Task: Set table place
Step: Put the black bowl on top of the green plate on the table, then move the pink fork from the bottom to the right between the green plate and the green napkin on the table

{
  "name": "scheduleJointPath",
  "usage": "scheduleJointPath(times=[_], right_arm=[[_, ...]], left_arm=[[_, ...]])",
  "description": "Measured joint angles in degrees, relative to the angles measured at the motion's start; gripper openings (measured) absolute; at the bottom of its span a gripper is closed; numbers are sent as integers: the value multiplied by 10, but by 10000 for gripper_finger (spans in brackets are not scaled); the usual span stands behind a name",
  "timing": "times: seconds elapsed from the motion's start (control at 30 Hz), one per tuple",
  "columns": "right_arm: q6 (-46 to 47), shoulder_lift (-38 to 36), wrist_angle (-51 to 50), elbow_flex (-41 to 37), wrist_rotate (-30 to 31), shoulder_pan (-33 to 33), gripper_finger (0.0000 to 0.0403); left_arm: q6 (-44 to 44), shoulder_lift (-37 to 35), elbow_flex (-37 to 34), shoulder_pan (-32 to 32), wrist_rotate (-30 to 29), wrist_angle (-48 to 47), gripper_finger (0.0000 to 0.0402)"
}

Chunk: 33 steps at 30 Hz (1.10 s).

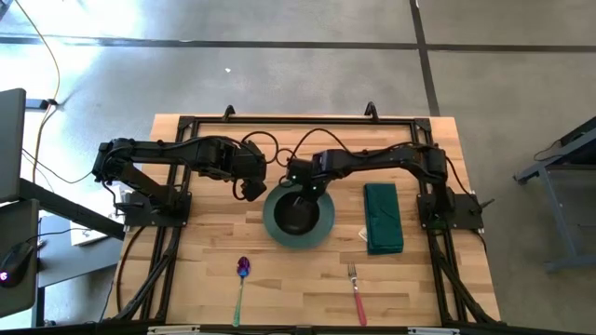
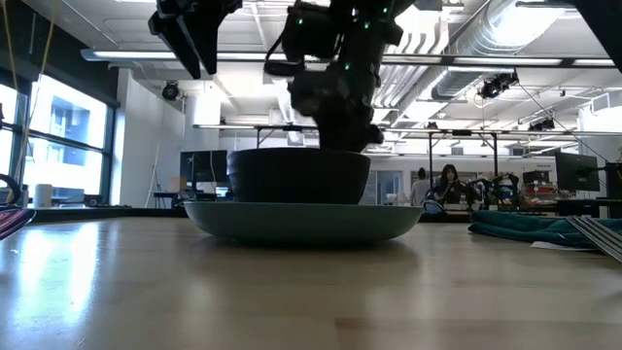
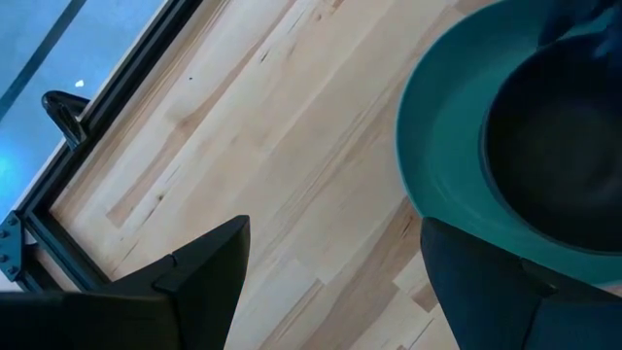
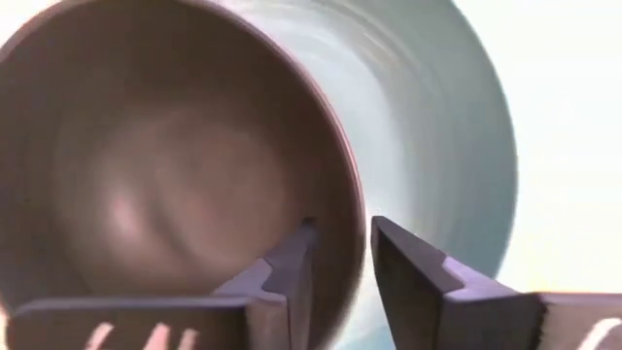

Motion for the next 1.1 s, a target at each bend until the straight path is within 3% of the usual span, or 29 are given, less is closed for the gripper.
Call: scheduleJointPath(times=[0.23,0.4,0.67,0.87,1.1], right_arm=[[26,-56,-128,30,46,12,110],[119,-114,-231,31,96,45,110],[372,-180,-293,30,159,160,110],[619,-179,-356,30,167,282,110],[852,-142,-345,30,161,422,110]], left_arm=[[1,0,0,0,0,3,287],[17,0,0,0,0,20,287],[62,0,0,0,9,45,287],[84,0,0,0,14,45,287],[88,0,0,0,15,47,287]])
